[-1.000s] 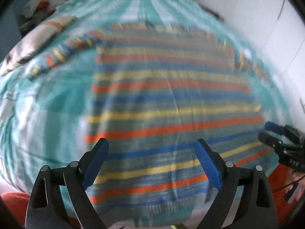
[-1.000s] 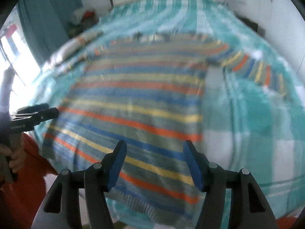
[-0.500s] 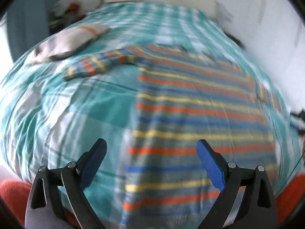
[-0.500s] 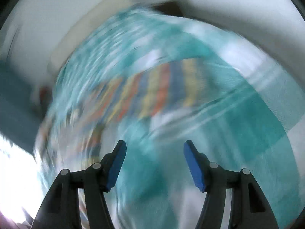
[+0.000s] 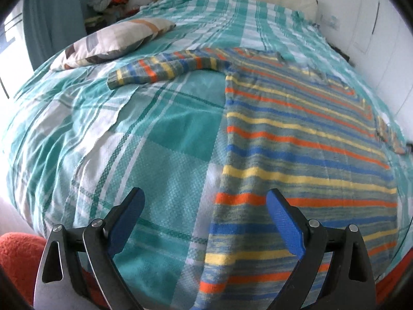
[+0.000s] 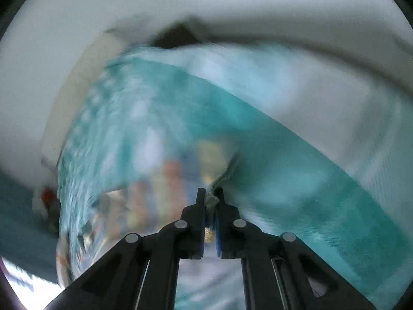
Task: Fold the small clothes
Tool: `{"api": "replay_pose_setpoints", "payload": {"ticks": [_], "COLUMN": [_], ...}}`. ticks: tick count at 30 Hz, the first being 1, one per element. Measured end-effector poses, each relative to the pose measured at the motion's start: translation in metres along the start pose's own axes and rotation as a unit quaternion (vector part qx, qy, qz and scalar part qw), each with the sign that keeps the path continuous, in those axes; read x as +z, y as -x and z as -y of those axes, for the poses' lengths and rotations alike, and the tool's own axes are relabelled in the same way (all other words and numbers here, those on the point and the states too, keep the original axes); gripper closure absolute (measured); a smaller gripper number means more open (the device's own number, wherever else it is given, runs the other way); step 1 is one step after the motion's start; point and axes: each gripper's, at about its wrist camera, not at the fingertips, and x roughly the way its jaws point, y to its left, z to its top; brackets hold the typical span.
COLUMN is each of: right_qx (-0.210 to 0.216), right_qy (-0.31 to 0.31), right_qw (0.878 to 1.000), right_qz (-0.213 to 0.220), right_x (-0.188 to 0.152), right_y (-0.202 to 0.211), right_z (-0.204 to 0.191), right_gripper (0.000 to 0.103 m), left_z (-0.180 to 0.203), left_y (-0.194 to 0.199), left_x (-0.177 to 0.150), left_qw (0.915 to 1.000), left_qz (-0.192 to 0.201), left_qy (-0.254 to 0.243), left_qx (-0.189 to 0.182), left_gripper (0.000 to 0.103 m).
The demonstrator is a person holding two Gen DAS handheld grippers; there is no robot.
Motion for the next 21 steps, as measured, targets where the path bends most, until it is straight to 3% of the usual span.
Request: {"api": "replay_pose_setpoints", "payload": {"ticks": [3,7,9,10,11,12,13,17,20,21], "right_qx": [0.089,0.212,0.241,0.249,0.251,0.251,0.252,0.202,0.167,0.16], "right_qy": [0.113,0.212,0.24,0.254,0.26,0.26,0.26,0.251,0.244,0.245], "right_qw": [0.99,0.953,0.937,0.929,0.924,0.922,0.921,0.938,0.943,0.94], "right_qz": [-0.001,-0.047,-0.078,-0.102,-0.129,-0.142,-0.142,-0.128,-0.153,-0.174], "right_x": [0.003,-0.032,-0.055,-0.067,-0.08,-0.086,-0.089,-0.068,-0.052,-0.056], "right_y": [0.02,0.021,0.009,-0.001,-0.01,-0.018,-0.019,-0.035,-0.064,-0.075], "right_z": [-0.104,-0.236,-0.275,-0.292,-0.301,-0.307,-0.306,-0.282,-0.266,-0.26], "right_gripper": [0.097,0.097,0.096,0.084,0.049,0.033,0.027,0.036,0.054,0.056], "left_z": [0.001,0.002,0.0,-0.002,-0.003,-0.005,-0.007,-0.013,-0.011,-0.01], "left_y": [0.001,0.0,0.001,0.001,0.001,0.001,0.001,0.001,-0.001,-0.003], "left_x": [0.0,0.003,0.003,0.002,0.002,0.002,0.002,0.004,0.006,0.006], "left_qw": [1.0,0.9999,0.9999,0.9999,0.9999,0.9998,0.9997,0.9991,0.9987,0.9987], "left_qz": [-0.003,-0.002,0.001,-0.001,-0.003,-0.005,-0.005,-0.005,-0.008,-0.009], "left_qy": [0.003,0.005,0.008,0.011,0.013,0.017,0.021,0.038,0.042,0.041], "left_qx": [-0.009,-0.012,-0.011,-0.011,-0.011,-0.011,-0.012,-0.021,-0.028,-0.028], "left_gripper": [0.007,0.007,0.007,0.007,0.007,0.007,0.007,0.007,0.007,0.007]}}
